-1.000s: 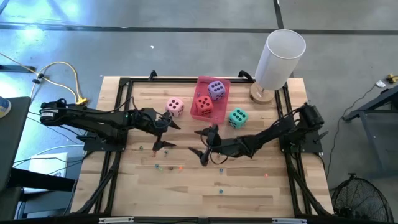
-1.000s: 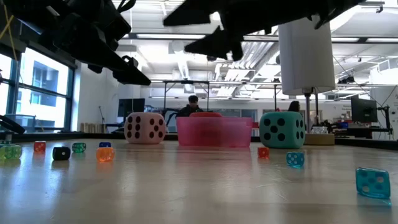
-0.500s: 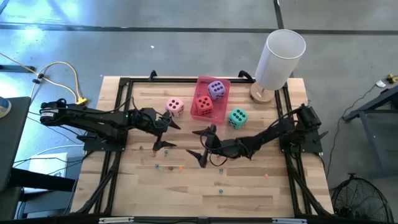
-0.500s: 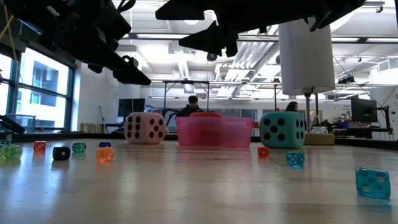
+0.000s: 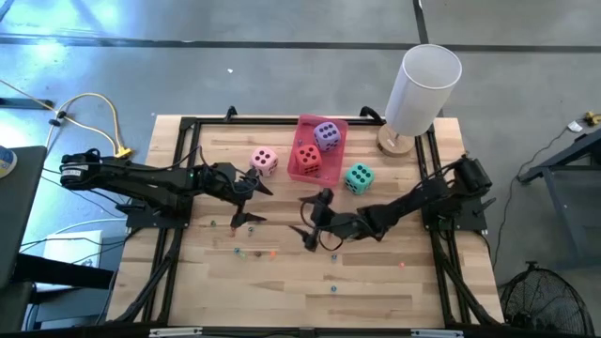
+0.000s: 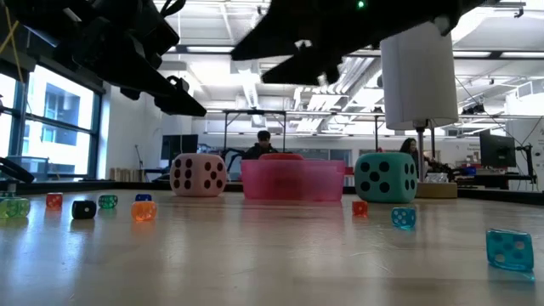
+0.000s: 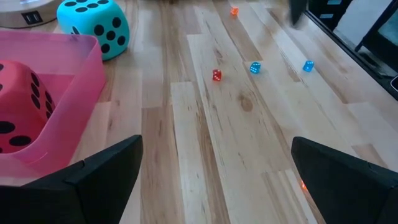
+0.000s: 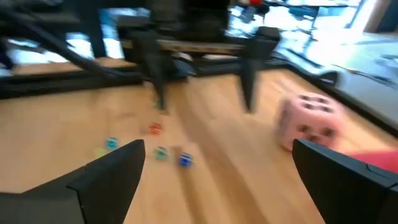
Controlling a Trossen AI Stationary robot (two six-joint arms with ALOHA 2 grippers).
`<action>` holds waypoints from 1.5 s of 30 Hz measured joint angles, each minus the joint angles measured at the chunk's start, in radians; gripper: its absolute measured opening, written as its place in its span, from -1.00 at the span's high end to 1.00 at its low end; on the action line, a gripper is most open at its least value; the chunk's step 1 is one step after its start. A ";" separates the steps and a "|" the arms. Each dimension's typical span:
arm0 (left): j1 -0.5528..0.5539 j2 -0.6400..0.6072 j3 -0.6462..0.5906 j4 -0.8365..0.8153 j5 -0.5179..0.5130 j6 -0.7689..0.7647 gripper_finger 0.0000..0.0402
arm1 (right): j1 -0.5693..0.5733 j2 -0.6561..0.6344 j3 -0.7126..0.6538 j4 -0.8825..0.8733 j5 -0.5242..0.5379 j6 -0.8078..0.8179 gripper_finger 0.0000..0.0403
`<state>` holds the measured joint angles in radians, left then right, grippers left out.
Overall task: Pick & Place Dice
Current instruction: Put the large blue dice into the bin
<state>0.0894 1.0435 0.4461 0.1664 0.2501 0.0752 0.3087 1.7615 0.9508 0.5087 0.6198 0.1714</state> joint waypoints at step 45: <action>0.000 0.000 0.000 0.097 0.006 -0.162 -0.99 | -0.448 -0.346 0.000 -1.269 -0.248 0.454 -0.98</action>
<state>0.0893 1.0435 0.4461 0.2637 0.2558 -0.0873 -0.1397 1.4157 0.9508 -0.7600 0.3719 0.6250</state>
